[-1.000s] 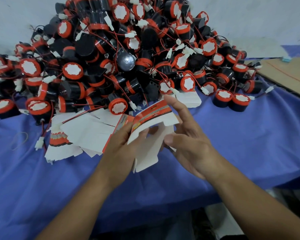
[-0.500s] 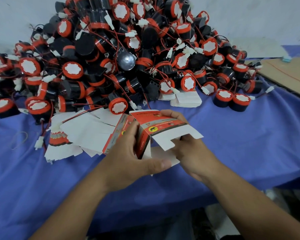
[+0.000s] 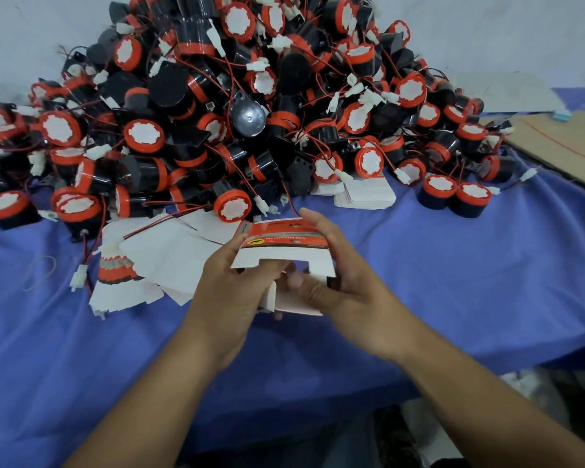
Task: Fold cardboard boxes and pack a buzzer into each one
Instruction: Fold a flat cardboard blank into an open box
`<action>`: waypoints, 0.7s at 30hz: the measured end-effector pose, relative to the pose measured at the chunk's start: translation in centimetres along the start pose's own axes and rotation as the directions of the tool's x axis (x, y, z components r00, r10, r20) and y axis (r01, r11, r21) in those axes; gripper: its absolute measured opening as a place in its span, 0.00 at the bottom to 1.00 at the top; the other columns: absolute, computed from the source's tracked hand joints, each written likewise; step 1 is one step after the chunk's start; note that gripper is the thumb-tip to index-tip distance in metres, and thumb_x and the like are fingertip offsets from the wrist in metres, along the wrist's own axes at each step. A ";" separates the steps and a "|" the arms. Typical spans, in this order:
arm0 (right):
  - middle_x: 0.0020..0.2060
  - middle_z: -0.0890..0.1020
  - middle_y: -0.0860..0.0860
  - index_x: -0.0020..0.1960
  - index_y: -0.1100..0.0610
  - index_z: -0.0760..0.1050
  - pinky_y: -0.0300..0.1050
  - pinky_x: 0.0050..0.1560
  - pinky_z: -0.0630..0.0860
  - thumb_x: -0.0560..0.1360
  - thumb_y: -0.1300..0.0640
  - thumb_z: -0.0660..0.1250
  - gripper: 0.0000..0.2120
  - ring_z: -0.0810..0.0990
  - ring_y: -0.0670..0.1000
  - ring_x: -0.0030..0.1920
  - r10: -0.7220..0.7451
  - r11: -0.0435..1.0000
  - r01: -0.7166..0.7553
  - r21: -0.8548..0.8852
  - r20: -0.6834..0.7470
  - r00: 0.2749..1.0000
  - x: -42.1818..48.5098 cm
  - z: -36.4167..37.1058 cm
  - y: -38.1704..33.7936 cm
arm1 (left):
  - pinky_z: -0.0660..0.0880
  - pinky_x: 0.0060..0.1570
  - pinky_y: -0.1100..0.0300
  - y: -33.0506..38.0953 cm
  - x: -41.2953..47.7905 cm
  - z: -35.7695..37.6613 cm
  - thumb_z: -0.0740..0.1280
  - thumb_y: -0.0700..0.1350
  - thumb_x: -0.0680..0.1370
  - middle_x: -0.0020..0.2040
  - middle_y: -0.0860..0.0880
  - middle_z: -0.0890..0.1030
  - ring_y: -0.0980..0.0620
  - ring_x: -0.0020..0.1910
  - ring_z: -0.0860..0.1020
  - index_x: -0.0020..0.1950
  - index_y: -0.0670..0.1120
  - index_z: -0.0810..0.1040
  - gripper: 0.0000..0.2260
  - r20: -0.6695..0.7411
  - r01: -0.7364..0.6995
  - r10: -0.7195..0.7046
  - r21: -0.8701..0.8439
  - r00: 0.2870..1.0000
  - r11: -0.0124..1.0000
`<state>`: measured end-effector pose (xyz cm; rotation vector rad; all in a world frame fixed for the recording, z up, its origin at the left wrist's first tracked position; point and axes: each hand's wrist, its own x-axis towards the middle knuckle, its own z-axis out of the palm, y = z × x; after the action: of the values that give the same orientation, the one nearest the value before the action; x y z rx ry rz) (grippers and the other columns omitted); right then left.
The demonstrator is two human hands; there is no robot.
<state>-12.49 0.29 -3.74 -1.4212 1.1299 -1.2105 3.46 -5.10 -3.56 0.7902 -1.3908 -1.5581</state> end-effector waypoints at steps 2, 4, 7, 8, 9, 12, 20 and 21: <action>0.70 0.76 0.49 0.80 0.43 0.55 0.48 0.63 0.77 0.79 0.58 0.69 0.36 0.77 0.50 0.67 -0.023 0.998 0.023 -0.050 0.014 1.000 -0.1 0.0 0.2 | 0.82 0.48 0.42 -0.2 0.1 -0.3 0.70 0.50 0.66 0.51 0.45 0.85 0.42 0.51 0.84 0.52 0.53 0.85 0.15 -0.031 0.034 -0.034 -0.012 0.999 0.999; 0.72 0.72 0.51 0.79 0.40 0.55 0.45 0.59 0.79 0.79 0.58 0.70 0.37 0.76 0.50 0.68 -0.049 0.996 0.051 -0.070 0.030 0.998 -0.2 0.1 0.4 | 0.80 0.54 0.41 -0.5 0.1 -0.3 0.68 0.48 0.70 0.52 0.47 0.85 0.42 0.53 0.83 0.51 0.54 0.85 0.11 -0.074 0.059 -0.058 0.013 0.996 0.998; 0.73 0.68 0.50 0.79 0.40 0.56 0.47 0.61 0.79 0.79 0.57 0.70 0.36 0.74 0.50 0.70 -0.086 0.992 0.088 -0.086 0.018 0.996 -0.3 0.4 0.6 | 0.80 0.37 0.65 -0.9 -0.1 0.1 0.65 0.45 0.74 0.40 0.53 0.85 0.51 0.44 0.82 0.42 0.54 0.83 0.07 -0.226 0.068 -0.047 0.085 0.973 0.994; 0.73 0.69 0.51 0.80 0.42 0.56 0.46 0.62 0.78 0.79 0.56 0.69 0.35 0.74 0.50 0.70 -0.085 0.994 0.085 -0.066 0.008 0.996 -0.3 0.4 0.6 | 0.77 0.32 0.69 -0.8 -0.1 0.3 0.65 0.46 0.73 0.39 0.55 0.84 0.56 0.41 0.82 0.42 0.56 0.83 0.08 -0.246 0.049 -0.021 0.111 0.969 0.993; 0.73 0.71 0.51 0.80 0.43 0.56 0.45 0.63 0.77 0.79 0.55 0.69 0.35 0.75 0.49 0.69 -0.079 0.996 0.079 -0.050 -0.001 0.997 -0.3 0.4 0.7 | 0.76 0.31 0.69 -0.7 -0.2 0.5 0.65 0.48 0.71 0.41 0.58 0.85 0.59 0.41 0.82 0.44 0.60 0.83 0.09 -0.249 0.035 0.000 0.136 0.968 0.990; 0.69 0.76 0.48 0.79 0.46 0.61 0.42 0.62 0.76 0.79 0.57 0.68 0.31 0.79 0.48 0.65 -0.078 0.997 0.078 0.004 -0.034 0.996 -0.1 0.3 0.6 | 0.80 0.49 0.55 -1.1 -0.1 0.4 0.70 0.51 0.69 0.51 0.58 0.84 0.57 0.53 0.82 0.56 0.61 0.79 0.16 -0.257 0.041 -0.003 0.142 0.967 0.989; 0.61 0.84 0.51 0.68 0.36 0.73 0.56 0.63 0.79 0.80 0.64 0.66 0.26 0.82 0.55 0.63 0.002 0.960 0.050 0.275 -0.185 0.983 0.6 -0.4 0.8 | 0.75 0.57 0.68 -0.5 -0.3 -0.2 0.79 0.57 0.69 0.69 0.57 0.76 0.56 0.67 0.75 0.78 0.68 0.49 0.48 0.137 -0.135 0.125 0.067 0.983 0.989; 0.59 0.85 0.51 0.68 0.35 0.73 0.57 0.61 0.80 0.81 0.65 0.64 0.27 0.83 0.56 0.61 0.016 0.965 0.035 0.260 -0.192 0.981 0.6 -0.5 0.9 | 0.74 0.60 0.67 -0.3 -0.4 -0.2 0.78 0.57 0.70 0.71 0.57 0.74 0.56 0.69 0.74 0.77 0.70 0.48 0.47 0.184 -0.146 0.132 0.063 0.974 0.987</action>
<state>-12.99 -0.42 -4.47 -1.1289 1.0467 -1.4713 3.78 -4.86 -3.88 0.5941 -1.6097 -1.5036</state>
